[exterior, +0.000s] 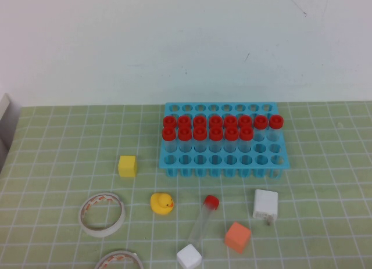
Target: Place the test tubes
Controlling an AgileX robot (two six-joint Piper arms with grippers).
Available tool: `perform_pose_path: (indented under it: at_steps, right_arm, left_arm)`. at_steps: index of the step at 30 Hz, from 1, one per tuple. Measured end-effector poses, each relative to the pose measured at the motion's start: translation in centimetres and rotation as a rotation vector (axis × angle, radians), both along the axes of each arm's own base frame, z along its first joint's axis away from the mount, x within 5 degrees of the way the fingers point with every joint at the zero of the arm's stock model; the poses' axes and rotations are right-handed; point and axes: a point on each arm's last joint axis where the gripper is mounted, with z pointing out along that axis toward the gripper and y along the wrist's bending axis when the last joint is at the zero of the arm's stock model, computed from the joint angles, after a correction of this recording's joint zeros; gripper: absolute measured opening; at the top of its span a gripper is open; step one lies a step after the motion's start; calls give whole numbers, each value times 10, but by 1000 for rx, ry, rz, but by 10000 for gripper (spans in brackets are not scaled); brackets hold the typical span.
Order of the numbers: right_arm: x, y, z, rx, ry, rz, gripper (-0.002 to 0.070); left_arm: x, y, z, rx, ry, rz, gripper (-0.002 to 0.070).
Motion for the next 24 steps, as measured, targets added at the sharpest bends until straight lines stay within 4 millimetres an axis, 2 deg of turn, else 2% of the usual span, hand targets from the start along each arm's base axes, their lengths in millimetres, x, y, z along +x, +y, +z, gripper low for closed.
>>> perform_pose_path:
  at_steps: [7,11,15,20,24]
  right_arm:
    - [0,0,0,-32,-2,11,-1]
    - [2,0,2,-36,-45,15,-1]
    - [5,1,17,-36,-228,23,-1]
    - [4,3,45,-33,-528,35,-1]
    - [1,3,53,-32,-621,39,-1]
  left_arm:
    - [1,2,4,59,-53,4,-1]
    - [3,1,18,68,-209,-1,-1]
    - [3,0,35,67,-396,-10,-1]
    - [0,-2,46,82,-524,-19,-1]
    - [-2,-3,54,83,-616,-26,-1]
